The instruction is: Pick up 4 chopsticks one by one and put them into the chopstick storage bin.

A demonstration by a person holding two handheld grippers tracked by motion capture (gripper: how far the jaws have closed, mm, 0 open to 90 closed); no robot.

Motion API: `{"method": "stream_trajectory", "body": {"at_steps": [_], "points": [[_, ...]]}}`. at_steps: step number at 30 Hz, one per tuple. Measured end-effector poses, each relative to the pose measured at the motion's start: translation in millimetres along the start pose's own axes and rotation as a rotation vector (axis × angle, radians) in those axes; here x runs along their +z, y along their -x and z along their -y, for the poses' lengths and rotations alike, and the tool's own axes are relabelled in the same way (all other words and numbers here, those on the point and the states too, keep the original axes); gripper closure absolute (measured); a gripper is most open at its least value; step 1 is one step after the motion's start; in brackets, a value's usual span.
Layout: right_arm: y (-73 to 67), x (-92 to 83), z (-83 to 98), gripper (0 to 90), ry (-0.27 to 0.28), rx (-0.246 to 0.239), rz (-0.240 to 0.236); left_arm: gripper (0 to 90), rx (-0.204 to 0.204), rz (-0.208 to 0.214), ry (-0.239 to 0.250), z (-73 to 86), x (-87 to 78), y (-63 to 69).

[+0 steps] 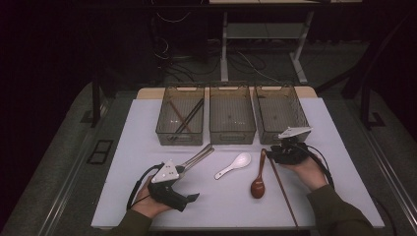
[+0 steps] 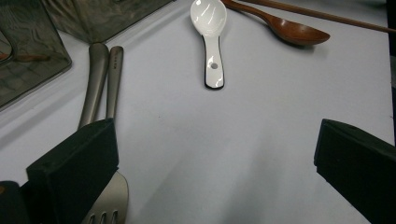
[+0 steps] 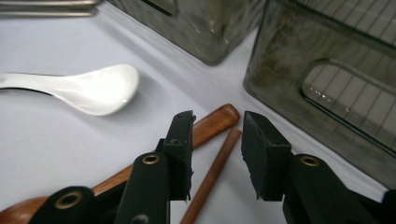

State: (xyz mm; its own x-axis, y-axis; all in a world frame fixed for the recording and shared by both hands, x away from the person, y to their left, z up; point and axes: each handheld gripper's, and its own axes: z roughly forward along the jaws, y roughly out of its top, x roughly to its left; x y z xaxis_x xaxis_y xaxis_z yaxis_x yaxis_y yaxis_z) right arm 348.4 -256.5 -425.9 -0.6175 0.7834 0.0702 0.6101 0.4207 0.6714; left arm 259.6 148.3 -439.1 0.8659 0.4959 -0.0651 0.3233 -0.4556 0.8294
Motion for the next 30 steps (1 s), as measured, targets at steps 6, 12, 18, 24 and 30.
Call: {"method": "stream_trajectory", "body": {"at_steps": [6,12,18,24,30], "points": [[2.9,11.0,0.8,68.0,-0.025,0.014,0.026,0.0,0.002,0.002,-0.003,0.0,0.1,0.5],[3.9,17.7,2.0,73.7,-0.052,0.008,0.024,0.0,0.003,0.003,-0.005,0.0,0.0,0.4],[3.1,19.5,2.5,75.8,-0.068,-0.007,0.031,0.0,0.003,0.005,-0.003,0.0,0.2,0.6],[4.4,18.6,2.5,80.0,-0.074,-0.011,0.027,0.0,0.003,0.005,-0.003,0.0,0.3,0.6],[5.9,18.6,3.0,82.5,-0.083,-0.012,0.027,0.0,0.003,0.006,-0.003,0.0,0.1,0.6]]}}
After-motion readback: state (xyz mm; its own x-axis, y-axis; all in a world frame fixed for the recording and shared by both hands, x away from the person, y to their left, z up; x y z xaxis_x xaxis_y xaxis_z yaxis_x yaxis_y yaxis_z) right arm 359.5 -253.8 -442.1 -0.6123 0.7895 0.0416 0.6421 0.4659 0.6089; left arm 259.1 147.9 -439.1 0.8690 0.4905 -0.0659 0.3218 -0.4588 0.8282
